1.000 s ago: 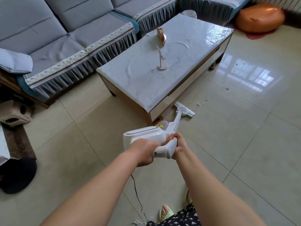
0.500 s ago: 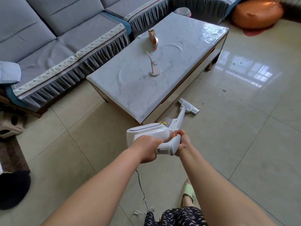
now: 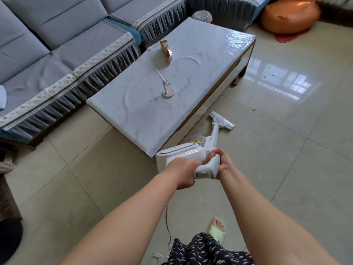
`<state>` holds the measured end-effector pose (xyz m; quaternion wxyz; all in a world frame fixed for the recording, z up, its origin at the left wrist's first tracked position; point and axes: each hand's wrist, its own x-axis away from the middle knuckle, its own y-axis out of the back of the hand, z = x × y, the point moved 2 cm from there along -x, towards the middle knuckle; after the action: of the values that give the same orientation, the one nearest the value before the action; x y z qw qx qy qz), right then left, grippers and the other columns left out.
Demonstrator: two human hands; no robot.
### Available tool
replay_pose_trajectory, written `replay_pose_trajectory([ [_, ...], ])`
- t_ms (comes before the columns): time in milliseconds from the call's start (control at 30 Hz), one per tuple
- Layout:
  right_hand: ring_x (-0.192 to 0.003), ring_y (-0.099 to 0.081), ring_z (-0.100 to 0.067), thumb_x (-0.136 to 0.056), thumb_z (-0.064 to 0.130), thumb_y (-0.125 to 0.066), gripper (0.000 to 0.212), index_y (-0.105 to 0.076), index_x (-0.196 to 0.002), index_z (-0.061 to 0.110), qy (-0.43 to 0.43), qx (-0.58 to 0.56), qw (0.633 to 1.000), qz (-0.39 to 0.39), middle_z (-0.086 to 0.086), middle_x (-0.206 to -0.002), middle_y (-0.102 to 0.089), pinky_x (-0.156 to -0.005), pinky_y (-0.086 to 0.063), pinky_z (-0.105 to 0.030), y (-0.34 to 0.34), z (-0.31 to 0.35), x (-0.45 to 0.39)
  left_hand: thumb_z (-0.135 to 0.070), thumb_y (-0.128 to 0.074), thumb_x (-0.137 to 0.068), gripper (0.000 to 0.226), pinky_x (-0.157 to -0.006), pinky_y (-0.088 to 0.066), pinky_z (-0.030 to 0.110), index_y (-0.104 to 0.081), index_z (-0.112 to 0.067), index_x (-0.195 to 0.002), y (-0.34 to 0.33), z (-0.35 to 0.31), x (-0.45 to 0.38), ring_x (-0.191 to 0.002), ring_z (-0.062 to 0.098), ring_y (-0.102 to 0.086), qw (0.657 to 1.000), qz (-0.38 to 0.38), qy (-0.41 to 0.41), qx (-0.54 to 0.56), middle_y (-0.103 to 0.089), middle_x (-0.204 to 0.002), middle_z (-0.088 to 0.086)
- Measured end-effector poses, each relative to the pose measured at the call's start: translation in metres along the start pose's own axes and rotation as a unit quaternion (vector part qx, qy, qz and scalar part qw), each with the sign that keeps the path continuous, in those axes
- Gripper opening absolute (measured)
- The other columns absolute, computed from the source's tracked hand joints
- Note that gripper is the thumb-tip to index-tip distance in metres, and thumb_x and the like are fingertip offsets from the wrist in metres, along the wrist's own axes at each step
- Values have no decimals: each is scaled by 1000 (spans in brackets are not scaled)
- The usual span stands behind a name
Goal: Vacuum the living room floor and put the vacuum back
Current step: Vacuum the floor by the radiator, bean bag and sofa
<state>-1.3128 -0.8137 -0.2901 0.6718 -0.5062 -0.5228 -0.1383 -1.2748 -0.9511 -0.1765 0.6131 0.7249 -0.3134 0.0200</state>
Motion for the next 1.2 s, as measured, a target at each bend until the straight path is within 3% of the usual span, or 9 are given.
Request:
replay_pose_trajectory([
  [233,-34,-46,-9,-64,5,-57,18,-42,-61,14,28,1,1000,9,3,-46,-47,-40,-45,-16,-9,70,1,-13,-59,-84,32,-77,-43,32,-58,-24,-114,14,-31,-56,-103,29,-58,999,0,-11,33,-64,-112,7],
  [333,-33,-47,-11,-36,-12,-75,42,-45,-56,10,20,-26,998,53,1,-46,-47,-38,-46,-18,-7,81,2,-13,-59,-83,31,-74,-42,31,-58,-23,-112,16,-41,-65,-101,30,-59,999,2,-24,22,-64,-110,7],
  [433,-33,-46,-11,-18,-19,-75,50,-47,-50,7,18,-32,996,78,0,-45,-47,-39,-46,-17,-3,76,4,-13,-59,-82,29,-73,-43,31,-58,-22,-109,15,-39,-63,-100,30,-59,999,10,-34,11,-64,-108,7],
  [500,-32,-46,-11,-33,-13,-75,39,-46,-49,8,30,-22,998,51,0,-44,-47,-40,-45,-16,-3,66,4,-12,-58,-83,27,-71,-41,30,-57,-22,-108,15,-34,-56,-99,29,-59,999,13,-44,7,-64,-108,7],
  [600,-31,-45,-10,-63,4,-54,17,-43,-51,9,43,-36,998,14,1,-42,-47,-40,-44,-14,-4,47,7,-12,-58,-83,25,-70,-38,29,-56,-23,-105,17,-25,-42,-97,28,-60,998,16,-59,-1,-65,-106,6],
  [800,-30,-44,-9,-63,6,-50,22,-45,-42,9,28,-62,998,19,3,-41,-46,-38,-42,-12,3,1,18,-11,-56,-82,24,-70,-38,29,-55,-26,-101,18,-8,-5,-98,29,-58,997,35,-72,-21,-64,-107,5],
  [1067,-30,-43,-9,-62,5,-52,18,-44,-46,10,49,-90,995,11,3,-41,-47,-37,-42,-13,18,-51,27,-15,-57,-81,22,-74,-48,32,-57,-24,-100,6,11,38,-95,29,-59,992,46,-104,-54,-65,-103,5],
  [1133,-30,-44,-10,-52,-3,-61,22,-45,-48,10,56,-108,992,25,2,-41,-47,-36,-42,-14,21,-61,27,-15,-57,-81,21,-74,-48,32,-57,-25,-100,3,15,44,-94,28,-59,991,47,-113,-58,-65,-102,4],
  [1200,-31,-46,-11,-23,-17,-74,45,-47,-49,8,58,-127,988,66,1,-43,-49,-35,-44,-17,24,-65,26,-15,-58,-81,21,-70,-44,31,-57,-26,-99,2,16,47,-94,27,-59,990,48,-122,-59,-64,-102,3],
])
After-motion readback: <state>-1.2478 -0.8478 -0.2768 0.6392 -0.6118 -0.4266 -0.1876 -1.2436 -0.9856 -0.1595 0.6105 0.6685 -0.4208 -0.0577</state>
